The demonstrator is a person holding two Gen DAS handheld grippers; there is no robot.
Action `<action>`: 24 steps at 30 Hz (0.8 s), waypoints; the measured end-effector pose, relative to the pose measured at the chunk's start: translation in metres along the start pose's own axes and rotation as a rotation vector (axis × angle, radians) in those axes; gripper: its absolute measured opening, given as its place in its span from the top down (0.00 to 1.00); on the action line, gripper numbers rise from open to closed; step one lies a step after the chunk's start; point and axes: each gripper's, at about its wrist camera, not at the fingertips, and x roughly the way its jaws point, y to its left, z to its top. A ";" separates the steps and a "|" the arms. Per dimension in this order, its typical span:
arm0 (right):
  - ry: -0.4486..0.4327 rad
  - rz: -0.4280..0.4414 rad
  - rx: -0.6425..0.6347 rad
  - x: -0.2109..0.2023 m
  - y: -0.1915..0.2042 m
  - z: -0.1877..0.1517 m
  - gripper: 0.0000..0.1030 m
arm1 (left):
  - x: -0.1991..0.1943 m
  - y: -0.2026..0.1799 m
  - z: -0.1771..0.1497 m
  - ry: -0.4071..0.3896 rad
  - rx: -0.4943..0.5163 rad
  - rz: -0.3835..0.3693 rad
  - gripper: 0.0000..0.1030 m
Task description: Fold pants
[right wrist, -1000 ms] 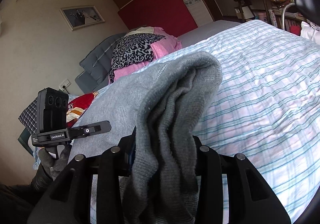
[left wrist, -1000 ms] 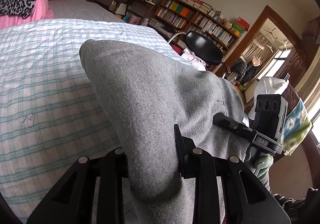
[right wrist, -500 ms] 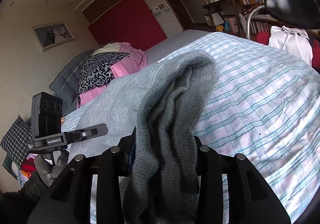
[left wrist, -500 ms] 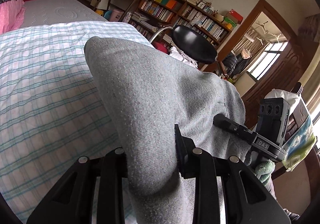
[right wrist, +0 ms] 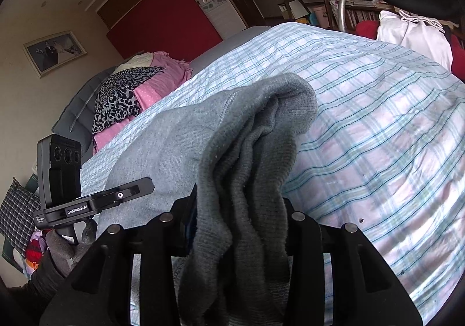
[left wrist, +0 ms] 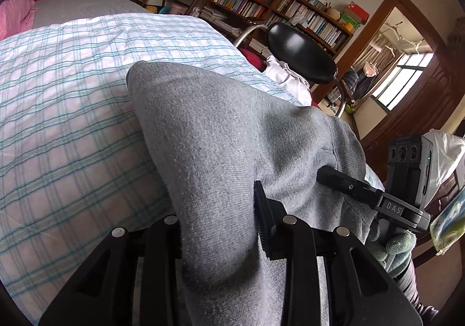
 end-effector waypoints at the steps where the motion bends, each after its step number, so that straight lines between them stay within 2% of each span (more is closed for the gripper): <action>1: 0.006 -0.004 0.006 0.001 -0.001 -0.001 0.60 | 0.002 -0.001 -0.001 -0.001 0.000 0.010 0.65; 5: 0.017 -0.017 0.024 0.000 0.002 -0.009 0.57 | 0.002 -0.005 -0.009 -0.014 0.035 0.066 0.58; 24: 0.009 -0.052 0.022 -0.002 0.004 -0.016 0.55 | 0.005 -0.021 -0.017 -0.054 0.118 0.169 0.54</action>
